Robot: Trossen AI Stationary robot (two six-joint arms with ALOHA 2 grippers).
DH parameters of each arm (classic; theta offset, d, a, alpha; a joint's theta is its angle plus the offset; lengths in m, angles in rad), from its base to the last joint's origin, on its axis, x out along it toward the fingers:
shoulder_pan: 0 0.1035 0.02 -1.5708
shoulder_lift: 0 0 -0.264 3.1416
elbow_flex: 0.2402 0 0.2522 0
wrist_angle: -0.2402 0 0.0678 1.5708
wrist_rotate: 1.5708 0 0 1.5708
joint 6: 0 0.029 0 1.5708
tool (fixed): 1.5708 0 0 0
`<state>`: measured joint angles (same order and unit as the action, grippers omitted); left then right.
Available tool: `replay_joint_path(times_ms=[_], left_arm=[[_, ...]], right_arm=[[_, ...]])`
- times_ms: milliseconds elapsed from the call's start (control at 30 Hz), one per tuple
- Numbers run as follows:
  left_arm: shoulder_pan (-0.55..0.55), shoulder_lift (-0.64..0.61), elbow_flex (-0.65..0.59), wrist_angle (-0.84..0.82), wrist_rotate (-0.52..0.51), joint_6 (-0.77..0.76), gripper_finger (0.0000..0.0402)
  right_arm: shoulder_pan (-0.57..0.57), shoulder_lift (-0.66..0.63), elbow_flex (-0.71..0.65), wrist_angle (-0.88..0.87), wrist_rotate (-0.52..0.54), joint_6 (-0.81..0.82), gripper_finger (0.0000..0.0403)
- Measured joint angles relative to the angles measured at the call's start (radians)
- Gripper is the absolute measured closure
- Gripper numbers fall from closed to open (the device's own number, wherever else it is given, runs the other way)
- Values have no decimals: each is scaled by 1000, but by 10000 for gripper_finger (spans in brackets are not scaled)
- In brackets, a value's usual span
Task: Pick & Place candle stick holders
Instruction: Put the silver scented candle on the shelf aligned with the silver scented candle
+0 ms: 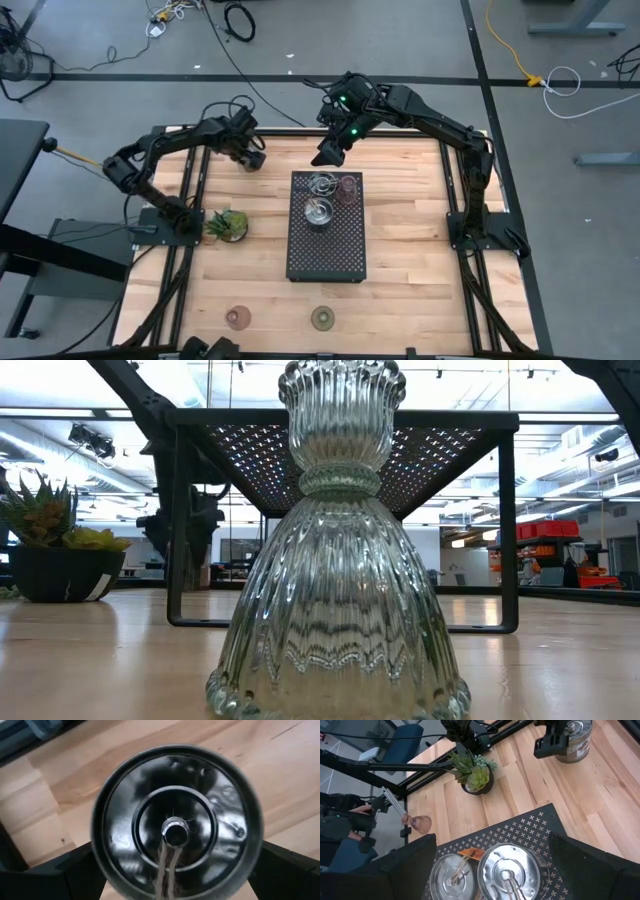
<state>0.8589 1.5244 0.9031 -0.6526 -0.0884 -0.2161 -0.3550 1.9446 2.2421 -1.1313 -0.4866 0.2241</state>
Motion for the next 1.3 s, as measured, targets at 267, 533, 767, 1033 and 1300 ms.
replay_joint_path(times_ms=[267,533,767,1033,1300], left_arm=[[0,17,0,41,11,-6,3],[0,17,0,77,11,-6,5],[0,15,2,64,27,-4,38],[-3,10,4,7,33,6,38],[-43,-109,0,-130,63,17,39]], right_arm=[[0,0,0,0,0,-5,21],[0,0,0,0,0,-8,21],[0,0,0,1,3,-9,21],[-1,0,0,0,60,-4,21],[-20,0,0,-17,64,-13,21]])
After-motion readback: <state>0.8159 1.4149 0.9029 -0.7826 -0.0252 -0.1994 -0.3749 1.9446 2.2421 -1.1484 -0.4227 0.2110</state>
